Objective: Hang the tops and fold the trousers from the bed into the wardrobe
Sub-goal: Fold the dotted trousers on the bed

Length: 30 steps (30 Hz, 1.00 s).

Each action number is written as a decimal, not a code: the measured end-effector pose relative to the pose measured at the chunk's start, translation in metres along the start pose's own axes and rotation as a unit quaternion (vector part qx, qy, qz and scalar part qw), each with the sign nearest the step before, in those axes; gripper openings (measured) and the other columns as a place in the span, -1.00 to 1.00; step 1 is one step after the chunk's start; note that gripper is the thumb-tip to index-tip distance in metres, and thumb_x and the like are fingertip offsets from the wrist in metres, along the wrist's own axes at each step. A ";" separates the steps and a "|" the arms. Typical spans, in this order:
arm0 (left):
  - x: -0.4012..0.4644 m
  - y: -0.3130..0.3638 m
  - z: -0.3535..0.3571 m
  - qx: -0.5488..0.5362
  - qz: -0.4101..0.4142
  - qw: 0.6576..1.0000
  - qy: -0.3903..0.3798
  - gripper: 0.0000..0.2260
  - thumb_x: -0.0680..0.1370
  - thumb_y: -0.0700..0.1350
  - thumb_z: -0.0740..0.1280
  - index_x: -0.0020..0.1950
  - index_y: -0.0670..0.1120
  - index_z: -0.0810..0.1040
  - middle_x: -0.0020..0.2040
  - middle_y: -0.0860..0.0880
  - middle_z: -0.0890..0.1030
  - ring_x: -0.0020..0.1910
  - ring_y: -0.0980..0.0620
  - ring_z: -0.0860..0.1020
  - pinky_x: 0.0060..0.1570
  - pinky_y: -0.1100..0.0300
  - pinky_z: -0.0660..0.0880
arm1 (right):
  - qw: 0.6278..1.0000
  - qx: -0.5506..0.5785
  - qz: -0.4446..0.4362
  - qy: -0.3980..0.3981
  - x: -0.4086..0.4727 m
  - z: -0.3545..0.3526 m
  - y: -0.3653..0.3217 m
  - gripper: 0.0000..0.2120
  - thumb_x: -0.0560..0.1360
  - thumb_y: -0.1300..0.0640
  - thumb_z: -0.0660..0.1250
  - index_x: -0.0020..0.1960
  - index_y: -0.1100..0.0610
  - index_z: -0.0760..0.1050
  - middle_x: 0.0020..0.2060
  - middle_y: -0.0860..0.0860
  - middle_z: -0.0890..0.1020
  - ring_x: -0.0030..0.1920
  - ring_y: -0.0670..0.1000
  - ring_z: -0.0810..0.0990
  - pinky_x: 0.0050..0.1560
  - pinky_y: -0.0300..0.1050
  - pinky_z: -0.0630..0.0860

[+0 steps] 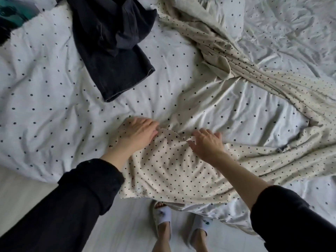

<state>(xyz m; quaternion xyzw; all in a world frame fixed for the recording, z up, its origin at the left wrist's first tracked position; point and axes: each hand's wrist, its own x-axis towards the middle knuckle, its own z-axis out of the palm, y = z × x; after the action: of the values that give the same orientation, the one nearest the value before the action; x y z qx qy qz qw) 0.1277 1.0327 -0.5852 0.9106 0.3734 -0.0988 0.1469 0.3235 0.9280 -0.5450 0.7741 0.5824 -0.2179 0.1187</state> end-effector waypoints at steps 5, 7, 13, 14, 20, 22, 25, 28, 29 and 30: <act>-0.010 -0.018 0.008 -0.058 -0.084 0.991 0.082 -0.91 0.54 -0.31 0.25 0.03 -0.19 0.44 -0.05 -0.10 0.50 -0.18 -0.04 0.49 -0.21 0.12 0.39 | 0.997 0.051 -0.053 0.036 0.008 0.003 -0.018 -0.80 0.59 0.03 0.17 0.09 0.14 0.43 -0.06 0.01 0.56 -0.12 0.01 0.51 0.17 -0.05 0.31; -0.021 -0.022 0.001 -0.014 -0.096 0.988 0.117 -0.87 0.49 -0.29 0.36 -0.03 -0.19 0.45 -0.13 -0.13 0.51 -0.28 -0.07 0.51 -0.31 0.12 0.37 | 0.992 0.068 -0.070 0.074 0.010 -0.006 -0.025 -0.80 0.59 0.04 0.18 0.08 0.15 0.44 -0.04 0.01 0.55 -0.11 0.01 0.49 0.17 -0.03 0.33; -0.018 -0.021 -0.011 0.039 -0.154 0.987 -0.005 -0.62 0.48 -0.24 0.27 0.27 -0.02 0.37 0.20 -0.02 0.39 0.19 -0.01 0.40 0.14 0.10 0.32 | 0.990 0.109 -0.060 0.061 0.017 -0.025 -0.008 -0.76 0.59 0.05 0.17 0.20 0.11 0.45 0.11 0.02 0.54 0.14 0.04 0.49 0.19 -0.02 0.32; -0.015 -0.019 -0.013 0.031 -0.139 0.990 0.005 -0.59 0.48 -0.28 0.25 0.30 -0.02 0.36 0.21 -0.02 0.39 0.20 -0.02 0.39 0.14 0.10 0.31 | 0.990 0.110 -0.052 0.070 0.016 -0.027 -0.002 -0.74 0.59 0.05 0.17 0.23 0.11 0.44 0.14 0.02 0.54 0.16 0.05 0.48 0.20 -0.03 0.31; 0.044 0.023 -0.054 -0.038 -0.023 0.993 0.112 -0.55 0.40 -0.46 0.24 0.25 -0.16 0.49 0.20 -0.11 0.48 0.17 -0.14 0.45 0.12 -0.02 0.37 | 0.976 0.130 0.030 0.174 0.025 -0.062 0.067 -0.69 0.59 0.11 0.15 0.31 0.12 0.40 0.21 0.06 0.52 0.22 0.09 0.46 0.23 0.03 0.32; 0.068 0.038 -0.069 -0.044 0.024 0.989 0.140 -0.57 0.36 -0.49 0.27 0.18 -0.19 0.54 0.13 -0.13 0.54 0.10 -0.18 0.50 0.02 -0.03 0.43 | 0.968 0.129 0.057 0.206 0.032 -0.075 0.088 -0.69 0.58 0.14 0.16 0.31 0.13 0.41 0.21 0.09 0.52 0.22 0.12 0.45 0.20 0.05 0.33; 0.111 0.064 -0.093 -0.053 0.094 0.977 0.184 -0.63 0.33 -0.50 0.35 0.08 -0.22 0.59 0.02 -0.15 0.59 -0.04 -0.21 0.56 -0.12 -0.01 0.51 | 0.962 0.106 0.083 0.237 0.048 -0.093 0.121 -0.68 0.57 0.17 0.17 0.31 0.15 0.40 0.22 0.13 0.49 0.23 0.16 0.43 0.20 0.08 0.32; 0.162 0.092 -0.108 -0.063 0.135 0.966 0.212 -0.64 0.30 -0.52 0.37 0.04 -0.25 0.58 0.00 -0.18 0.58 -0.07 -0.21 0.56 -0.14 -0.03 0.55 | 0.962 0.080 0.100 0.240 0.070 -0.105 0.154 -0.65 0.56 0.15 0.18 0.33 0.14 0.36 0.23 0.12 0.45 0.23 0.16 0.39 0.20 0.09 0.30; 0.179 0.102 -0.110 -0.064 0.149 0.963 0.214 -0.62 0.30 -0.52 0.37 0.06 -0.25 0.56 0.02 -0.18 0.57 -0.05 -0.21 0.55 -0.11 -0.06 0.55 | 0.964 0.071 0.112 0.231 0.077 -0.105 0.165 -0.64 0.55 0.14 0.19 0.34 0.13 0.36 0.22 0.12 0.45 0.22 0.16 0.39 0.19 0.09 0.30; 0.196 0.113 -0.112 -0.064 0.160 0.961 0.215 -0.59 0.31 -0.52 0.36 0.10 -0.23 0.55 0.05 -0.18 0.56 0.00 -0.21 0.53 -0.06 -0.09 0.55 | 0.965 0.066 0.120 0.223 0.086 -0.105 0.176 -0.64 0.54 0.13 0.22 0.33 0.13 0.37 0.20 0.11 0.46 0.20 0.16 0.40 0.17 0.11 0.30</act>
<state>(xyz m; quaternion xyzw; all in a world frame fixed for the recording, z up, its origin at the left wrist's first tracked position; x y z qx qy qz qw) 0.3529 1.1221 -0.5156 0.9470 0.2508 0.1482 0.1350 0.5318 0.9948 -0.5064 0.8737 0.4809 -0.0618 -0.0404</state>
